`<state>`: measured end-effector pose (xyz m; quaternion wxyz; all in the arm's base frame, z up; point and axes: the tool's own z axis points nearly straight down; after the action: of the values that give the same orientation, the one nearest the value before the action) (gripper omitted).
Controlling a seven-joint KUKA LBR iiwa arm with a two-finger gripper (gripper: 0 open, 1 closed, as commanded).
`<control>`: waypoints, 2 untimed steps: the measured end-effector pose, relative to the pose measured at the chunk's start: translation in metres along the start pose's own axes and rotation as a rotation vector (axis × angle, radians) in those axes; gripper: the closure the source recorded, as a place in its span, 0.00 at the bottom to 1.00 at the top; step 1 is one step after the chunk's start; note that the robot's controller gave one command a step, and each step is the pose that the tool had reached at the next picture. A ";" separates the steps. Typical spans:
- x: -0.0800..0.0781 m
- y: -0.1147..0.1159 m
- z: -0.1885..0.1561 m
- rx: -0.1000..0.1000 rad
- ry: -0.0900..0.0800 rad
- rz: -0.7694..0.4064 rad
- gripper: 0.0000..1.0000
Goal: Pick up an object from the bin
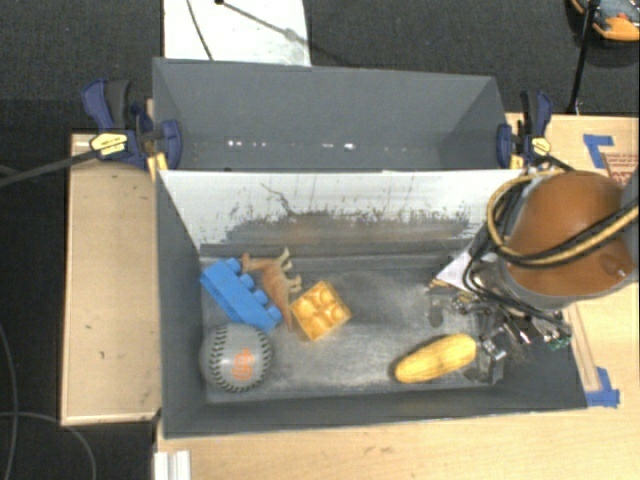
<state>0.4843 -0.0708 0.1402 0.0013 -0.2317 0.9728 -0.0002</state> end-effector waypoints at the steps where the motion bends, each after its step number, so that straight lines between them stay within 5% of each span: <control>1: 0.004 -0.003 0.057 0.000 -0.001 0.051 0.00; 2: -0.004 0.004 0.070 0.000 -0.002 -0.274 1.00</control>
Offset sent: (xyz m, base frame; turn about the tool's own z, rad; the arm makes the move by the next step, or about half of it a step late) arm 0.0012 0.0054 -0.0702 -0.2741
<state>0.4862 -0.0650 0.0703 0.0022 -0.3622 0.9321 -0.0001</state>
